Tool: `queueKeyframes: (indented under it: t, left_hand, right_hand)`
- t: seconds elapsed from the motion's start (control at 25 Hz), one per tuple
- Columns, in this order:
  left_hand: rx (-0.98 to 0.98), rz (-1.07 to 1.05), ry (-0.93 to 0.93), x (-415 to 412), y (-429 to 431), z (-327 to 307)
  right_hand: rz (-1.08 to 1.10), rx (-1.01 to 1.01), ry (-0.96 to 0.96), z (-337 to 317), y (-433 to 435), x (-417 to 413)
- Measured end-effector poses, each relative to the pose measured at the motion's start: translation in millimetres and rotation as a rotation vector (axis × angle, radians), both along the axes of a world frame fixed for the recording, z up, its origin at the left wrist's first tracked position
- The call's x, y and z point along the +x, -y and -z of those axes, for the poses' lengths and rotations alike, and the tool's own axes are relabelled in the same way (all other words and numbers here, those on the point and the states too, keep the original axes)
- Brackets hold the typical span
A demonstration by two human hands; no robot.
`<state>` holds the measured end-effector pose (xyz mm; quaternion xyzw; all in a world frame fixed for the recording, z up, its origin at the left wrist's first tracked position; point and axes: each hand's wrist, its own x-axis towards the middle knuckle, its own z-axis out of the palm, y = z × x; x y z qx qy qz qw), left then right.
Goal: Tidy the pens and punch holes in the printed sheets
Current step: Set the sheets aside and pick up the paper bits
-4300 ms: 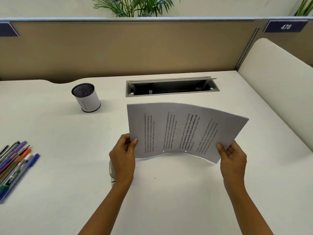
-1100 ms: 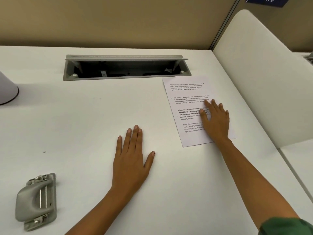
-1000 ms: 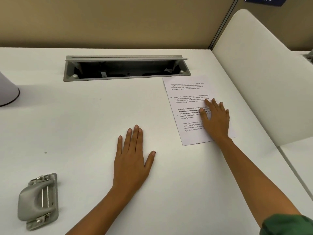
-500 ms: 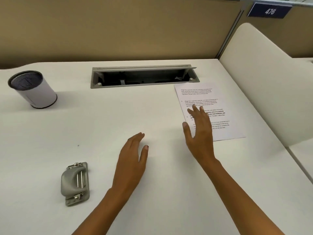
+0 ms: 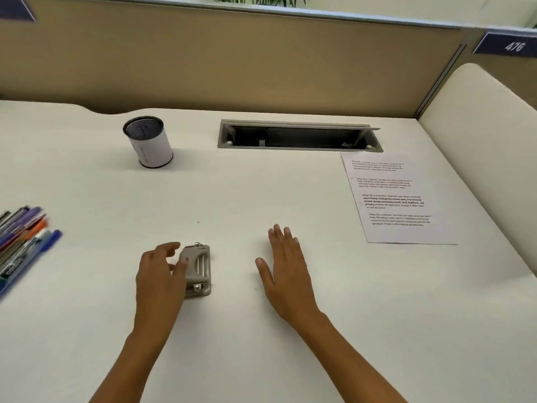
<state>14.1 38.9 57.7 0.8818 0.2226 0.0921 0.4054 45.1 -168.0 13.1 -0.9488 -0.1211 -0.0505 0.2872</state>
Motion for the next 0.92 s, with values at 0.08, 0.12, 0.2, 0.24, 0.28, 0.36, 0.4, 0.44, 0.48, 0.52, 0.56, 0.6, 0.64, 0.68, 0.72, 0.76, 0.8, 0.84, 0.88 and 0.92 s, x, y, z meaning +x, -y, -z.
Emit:
queueKeyframes:
  t: [0.08, 0.12, 0.2, 0.24, 0.28, 0.36, 0.4, 0.44, 0.48, 0.52, 0.56, 0.6, 0.64, 0.68, 0.72, 0.76, 0.8, 0.84, 0.88, 0.92]
  left_hand:
    - [-0.040, -0.033, -0.048, -2, -4, 3]
    - [-0.062, -0.049, -0.059, -1, -4, 3]
    - [-0.081, -0.065, -0.065, 1, -4, 5]
    - [-0.086, -0.069, -0.064, 2, -4, 5]
    - [-0.099, -0.072, -0.064, 3, -3, 6]
    - [-0.152, -0.073, -0.072, 5, -1, 6]
    - [-0.167, -0.066, -0.083, 5, 0, 6]
    - [-0.166, -0.055, -0.095, 6, 0, 6]
    - [-0.159, -0.044, -0.105, 7, 0, 6]
    - [-0.153, -0.036, -0.108, 8, -1, 5]
    - [-0.150, -0.033, -0.105, 8, -1, 4]
    - [-0.155, -0.031, -0.096, 8, -2, 3]
    - [-0.163, -0.031, -0.081, 7, -2, 2]
    - [-0.169, -0.030, -0.068, 6, -2, 2]
    - [-0.169, -0.029, -0.062, 4, -2, 3]
    - [-0.169, -0.030, -0.063, 3, -1, 4]
    - [-0.173, -0.032, -0.069, 2, 0, 6]
    - [-0.182, -0.034, -0.074, 1, 1, 7]
    - [-0.190, -0.035, -0.076, 1, 2, 7]
    - [-0.197, -0.035, -0.073, 2, 1, 8]
  right_hand:
    - [-0.010, -0.053, -0.031, 11, -7, -4]
    - [-0.004, -0.076, -0.036, 15, -9, -5]
    - [0.011, -0.125, -0.016, 21, -10, -7]
    - [0.016, -0.143, -0.004, 22, -10, -7]
    - [0.020, -0.152, 0.005, 23, -10, -7]
    - [0.027, -0.149, 0.010, 23, -11, -5]
    - [0.031, -0.145, 0.009, 23, -12, -5]
    - [0.034, -0.143, 0.010, 23, -12, -5]
    - [0.037, -0.145, 0.013, 23, -13, -6]
    - [0.040, -0.148, 0.015, 23, -13, -6]
    - [0.041, -0.153, 0.015, 22, -13, -6]
    - [0.041, -0.159, 0.013, 22, -13, -6]
    - [0.041, -0.164, 0.013, 22, -12, -6]
    - [0.042, -0.166, 0.016, 22, -12, -6]
    - [0.043, -0.167, 0.018, 22, -12, -5]
    - [0.042, -0.168, 0.020, 22, -12, -5]
    - [0.042, -0.171, 0.021, 22, -12, -5]
    - [0.042, -0.172, 0.023, 22, -12, -5]
    - [0.044, -0.171, 0.024, 22, -13, -5]
    - [0.046, -0.169, 0.024, 22, -13, -5]
